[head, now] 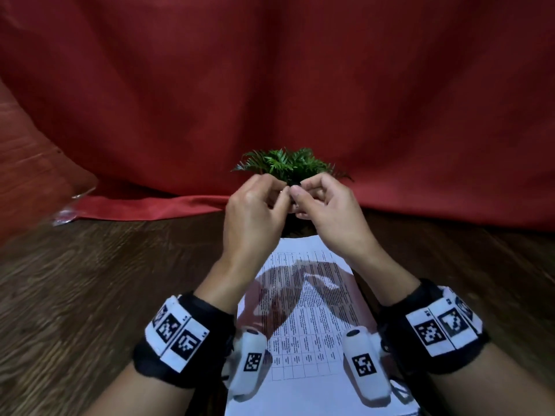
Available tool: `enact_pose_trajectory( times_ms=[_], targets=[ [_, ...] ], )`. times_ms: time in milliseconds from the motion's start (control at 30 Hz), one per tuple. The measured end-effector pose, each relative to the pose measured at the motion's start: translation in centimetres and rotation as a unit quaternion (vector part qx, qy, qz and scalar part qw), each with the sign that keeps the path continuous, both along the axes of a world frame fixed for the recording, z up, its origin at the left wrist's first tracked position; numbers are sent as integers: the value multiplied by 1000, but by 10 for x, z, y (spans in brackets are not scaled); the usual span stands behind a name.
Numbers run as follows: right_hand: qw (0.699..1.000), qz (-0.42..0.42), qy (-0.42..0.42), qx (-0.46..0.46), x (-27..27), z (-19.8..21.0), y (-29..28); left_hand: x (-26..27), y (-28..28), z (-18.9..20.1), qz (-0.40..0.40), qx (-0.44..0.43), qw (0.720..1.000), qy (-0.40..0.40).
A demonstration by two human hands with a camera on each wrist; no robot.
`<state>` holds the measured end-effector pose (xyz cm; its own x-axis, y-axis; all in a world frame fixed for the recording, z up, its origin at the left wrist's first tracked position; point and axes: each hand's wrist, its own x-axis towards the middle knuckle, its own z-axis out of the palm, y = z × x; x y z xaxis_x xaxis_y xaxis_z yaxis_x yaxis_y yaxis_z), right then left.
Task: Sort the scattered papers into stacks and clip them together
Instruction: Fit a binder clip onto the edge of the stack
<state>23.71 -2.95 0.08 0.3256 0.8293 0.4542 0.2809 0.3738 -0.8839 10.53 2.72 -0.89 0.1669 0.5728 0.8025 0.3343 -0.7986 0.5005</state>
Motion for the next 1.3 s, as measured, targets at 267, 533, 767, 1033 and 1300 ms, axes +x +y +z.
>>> enact_pose_trajectory(
  times_ms=[267,533,767,1033,1300],
  targets=[
    [990,83,113,-19,9,9,-2,-9,6,14,-162,-127,978,37],
    [988,136,48,-52,9,9,-8,-23,20,22,-231,-240,943,23],
    [981,143,69,-108,15,5,-4,-21,22,18,-249,-280,925,-64],
    [948,130,-135,-259,63,-17,3,-24,41,-7,-169,-378,910,15],
    [881,263,-42,-390,81,-73,7,-31,57,-45,69,-449,824,338]
  ],
)
